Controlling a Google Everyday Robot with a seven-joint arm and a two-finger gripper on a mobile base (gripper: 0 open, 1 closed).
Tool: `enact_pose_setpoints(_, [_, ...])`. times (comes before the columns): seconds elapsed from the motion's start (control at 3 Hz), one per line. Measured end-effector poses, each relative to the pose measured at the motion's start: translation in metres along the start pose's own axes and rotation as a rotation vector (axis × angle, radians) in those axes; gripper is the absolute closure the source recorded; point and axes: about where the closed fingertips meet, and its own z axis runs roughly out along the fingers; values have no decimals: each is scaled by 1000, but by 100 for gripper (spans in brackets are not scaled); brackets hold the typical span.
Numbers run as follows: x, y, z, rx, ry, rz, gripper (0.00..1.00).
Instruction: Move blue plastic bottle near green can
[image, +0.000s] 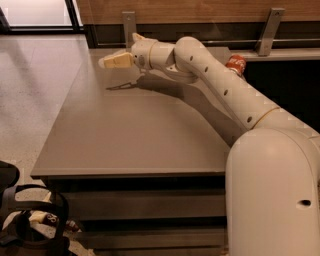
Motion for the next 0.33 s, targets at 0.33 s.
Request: enact_pose_setpoints(0.33, [0,0,0,0,0,0,0])
